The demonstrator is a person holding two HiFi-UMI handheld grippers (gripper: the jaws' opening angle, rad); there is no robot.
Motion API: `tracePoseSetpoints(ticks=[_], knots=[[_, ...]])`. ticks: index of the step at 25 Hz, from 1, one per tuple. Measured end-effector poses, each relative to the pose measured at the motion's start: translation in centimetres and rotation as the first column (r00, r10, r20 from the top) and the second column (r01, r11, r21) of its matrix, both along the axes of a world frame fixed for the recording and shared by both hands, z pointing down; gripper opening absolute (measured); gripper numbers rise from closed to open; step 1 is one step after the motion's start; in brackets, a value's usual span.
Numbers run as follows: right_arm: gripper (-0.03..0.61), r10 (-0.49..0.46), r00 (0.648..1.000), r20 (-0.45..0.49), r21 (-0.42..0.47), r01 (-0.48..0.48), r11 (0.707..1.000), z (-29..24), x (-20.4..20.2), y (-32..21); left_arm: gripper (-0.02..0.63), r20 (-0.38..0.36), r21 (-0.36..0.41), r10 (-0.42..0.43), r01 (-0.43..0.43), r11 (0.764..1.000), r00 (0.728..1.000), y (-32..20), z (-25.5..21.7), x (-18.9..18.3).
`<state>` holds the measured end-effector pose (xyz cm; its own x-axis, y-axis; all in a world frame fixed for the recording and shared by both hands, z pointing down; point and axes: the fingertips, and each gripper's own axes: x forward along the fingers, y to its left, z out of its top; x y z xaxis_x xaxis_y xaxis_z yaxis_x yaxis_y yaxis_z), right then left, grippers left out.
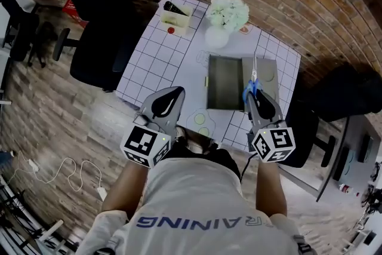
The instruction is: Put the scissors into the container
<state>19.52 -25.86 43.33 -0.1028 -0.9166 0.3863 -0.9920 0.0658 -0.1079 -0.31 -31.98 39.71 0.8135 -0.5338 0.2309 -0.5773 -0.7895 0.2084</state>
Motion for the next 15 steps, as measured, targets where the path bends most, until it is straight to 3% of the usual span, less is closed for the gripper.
tracePoseSetpoints(ticks=[9, 15], knots=[[0.101, -0.030, 0.993, -0.118, -0.237, 0.001, 0.972, 8.7, -0.1, -3.4, -0.002, 0.025, -0.028, -0.056, 0.057, 0.998, 0.998, -0.4, 0.6, -1.0], [0.103, -0.039, 0.997, -0.072, -0.432, 0.004, 0.902, 15.6, -1.4, -4.0, -0.002, 0.045, -0.052, -0.091, 0.093, 0.994, 0.995, -0.7, 1.5, -2.4]])
